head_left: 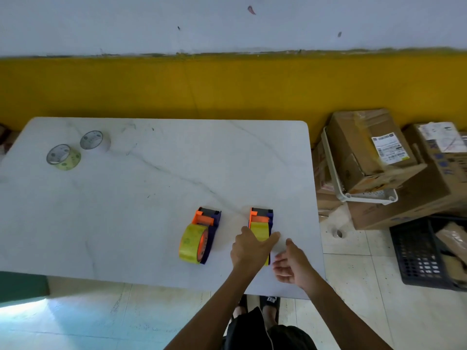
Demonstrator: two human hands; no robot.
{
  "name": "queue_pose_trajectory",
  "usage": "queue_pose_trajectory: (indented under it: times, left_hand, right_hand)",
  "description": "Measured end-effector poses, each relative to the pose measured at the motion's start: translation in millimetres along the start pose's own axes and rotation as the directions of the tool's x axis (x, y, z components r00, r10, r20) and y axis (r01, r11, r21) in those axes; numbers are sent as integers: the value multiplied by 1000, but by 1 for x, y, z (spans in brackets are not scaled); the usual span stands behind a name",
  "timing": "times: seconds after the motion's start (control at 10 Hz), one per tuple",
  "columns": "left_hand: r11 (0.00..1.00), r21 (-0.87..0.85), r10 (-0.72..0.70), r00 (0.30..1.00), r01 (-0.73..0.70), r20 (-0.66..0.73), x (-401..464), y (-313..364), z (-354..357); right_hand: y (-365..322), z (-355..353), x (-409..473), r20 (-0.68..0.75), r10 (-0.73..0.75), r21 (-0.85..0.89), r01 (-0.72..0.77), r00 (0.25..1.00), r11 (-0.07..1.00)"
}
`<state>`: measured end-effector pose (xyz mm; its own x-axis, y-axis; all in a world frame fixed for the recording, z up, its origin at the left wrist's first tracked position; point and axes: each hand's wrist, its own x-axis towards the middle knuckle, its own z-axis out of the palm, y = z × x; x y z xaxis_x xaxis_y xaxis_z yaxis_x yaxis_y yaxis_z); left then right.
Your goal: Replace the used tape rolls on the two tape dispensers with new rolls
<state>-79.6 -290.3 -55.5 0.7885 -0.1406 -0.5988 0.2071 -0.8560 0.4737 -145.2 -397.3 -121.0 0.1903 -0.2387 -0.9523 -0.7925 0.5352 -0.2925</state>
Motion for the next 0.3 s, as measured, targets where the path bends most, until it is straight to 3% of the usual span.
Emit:
queue_pose_trajectory:
  times: [0.1, 0.3]
  left_hand:
    - [1000, -23, 12, 999, -12, -31, -5, 8, -10]
    - [953, -143, 237, 953, -265, -192, 9, 53, -78]
  right_hand:
    - [-30, -10, -5, -95, -131, -28, 129, 987, 991]
    - [-113, -10, -57, -17, -473, -2, 474, 881, 881]
